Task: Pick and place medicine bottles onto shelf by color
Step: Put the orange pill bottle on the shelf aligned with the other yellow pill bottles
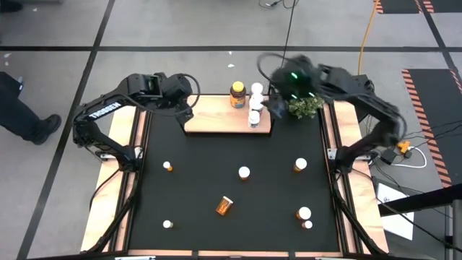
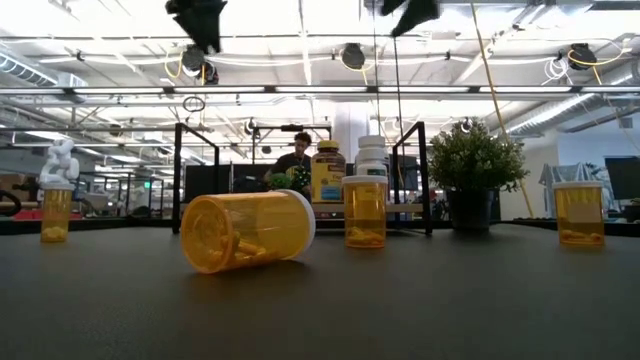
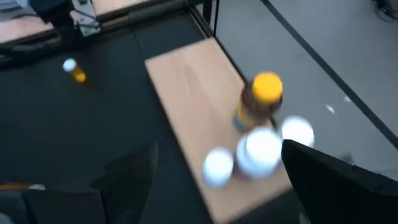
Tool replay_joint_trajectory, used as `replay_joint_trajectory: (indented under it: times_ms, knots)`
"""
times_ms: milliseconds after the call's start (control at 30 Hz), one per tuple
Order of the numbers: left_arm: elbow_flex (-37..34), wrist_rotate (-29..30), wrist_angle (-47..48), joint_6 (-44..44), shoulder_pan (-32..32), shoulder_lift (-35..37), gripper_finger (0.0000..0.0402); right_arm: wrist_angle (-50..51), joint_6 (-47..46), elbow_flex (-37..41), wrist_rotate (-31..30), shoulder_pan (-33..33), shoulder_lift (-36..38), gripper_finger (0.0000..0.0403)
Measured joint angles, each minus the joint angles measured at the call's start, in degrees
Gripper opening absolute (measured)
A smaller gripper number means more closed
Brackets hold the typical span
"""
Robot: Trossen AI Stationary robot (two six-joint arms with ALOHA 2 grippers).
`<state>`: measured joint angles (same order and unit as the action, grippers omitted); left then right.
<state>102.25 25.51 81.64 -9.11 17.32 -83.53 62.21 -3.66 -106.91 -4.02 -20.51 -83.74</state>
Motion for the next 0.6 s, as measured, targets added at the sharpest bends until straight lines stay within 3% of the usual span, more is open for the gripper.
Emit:
replay_joint_trajectory:
  times_ms: [133,333,600]
  knots:
    - [-1.7,-4.0,-10.5,5.8,-1.6,-0.1,0.0294,7.7,-9.6,2.5,-12.1,11.0,4.6,0.0339]
    - [-2.6,-11.9,-19.7,9.9,-4.9,-0.6,0.0294,11.1,-25.2,10.3,-15.5,24.6,7.8,0.0338]
    - [-2.6,-12.0,-15.3,-13.0,-16.4,1.3,0.0293,7.1,-30.6,21.3,-14.1,39.7,8.2,0.0338]
